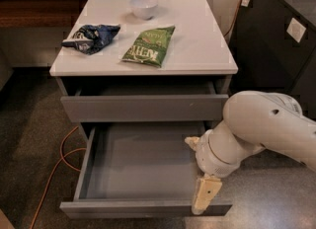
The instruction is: Close middle drawer
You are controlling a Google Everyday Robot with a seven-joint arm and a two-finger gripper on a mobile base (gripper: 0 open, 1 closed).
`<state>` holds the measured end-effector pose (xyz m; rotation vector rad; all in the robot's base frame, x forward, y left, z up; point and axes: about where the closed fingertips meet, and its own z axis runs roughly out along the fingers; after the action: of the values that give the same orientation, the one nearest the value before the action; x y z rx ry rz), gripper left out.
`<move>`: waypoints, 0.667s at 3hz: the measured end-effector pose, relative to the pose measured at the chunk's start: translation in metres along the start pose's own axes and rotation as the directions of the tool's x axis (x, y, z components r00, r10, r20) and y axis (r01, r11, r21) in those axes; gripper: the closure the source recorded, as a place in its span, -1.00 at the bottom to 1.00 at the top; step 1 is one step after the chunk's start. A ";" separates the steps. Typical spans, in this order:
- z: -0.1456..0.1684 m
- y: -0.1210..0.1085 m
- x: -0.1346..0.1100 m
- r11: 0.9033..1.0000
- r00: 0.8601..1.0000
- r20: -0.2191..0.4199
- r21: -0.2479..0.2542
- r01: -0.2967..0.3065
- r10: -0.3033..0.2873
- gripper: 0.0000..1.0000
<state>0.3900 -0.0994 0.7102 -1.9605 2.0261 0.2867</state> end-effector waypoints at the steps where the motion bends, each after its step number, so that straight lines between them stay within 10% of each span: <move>1: 0.000 0.000 0.000 1.000 1.000 0.000 0.000 0.000 0.000 -1.00; 2: 0.018 0.003 0.000 0.999 1.000 0.027 -0.031 0.016 -0.016 -1.00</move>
Offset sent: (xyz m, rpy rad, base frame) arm -0.0035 0.0187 -0.0524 0.0844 0.0704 0.0821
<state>0.3885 -0.0929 0.6934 -1.9797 2.0000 0.3408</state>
